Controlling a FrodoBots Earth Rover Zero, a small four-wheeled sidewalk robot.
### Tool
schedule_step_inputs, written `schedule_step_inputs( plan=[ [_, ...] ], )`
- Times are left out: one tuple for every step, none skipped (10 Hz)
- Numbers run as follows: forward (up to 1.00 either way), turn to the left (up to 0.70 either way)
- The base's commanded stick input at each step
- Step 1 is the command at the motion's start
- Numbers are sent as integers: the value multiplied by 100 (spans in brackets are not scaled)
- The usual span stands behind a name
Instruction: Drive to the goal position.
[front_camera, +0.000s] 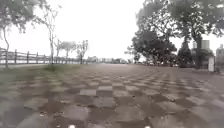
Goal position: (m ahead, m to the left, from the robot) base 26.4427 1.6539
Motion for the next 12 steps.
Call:
schedule_step_inputs(
  plan=[
    [85,0],
    [85,0],
    [85,0],
    [85,0],
    [85,0],
    [85,0],
    [85,0],
    [85,0],
    [85,0],
    [85,0],
    [85,0],
    [85,0]
  ],
)
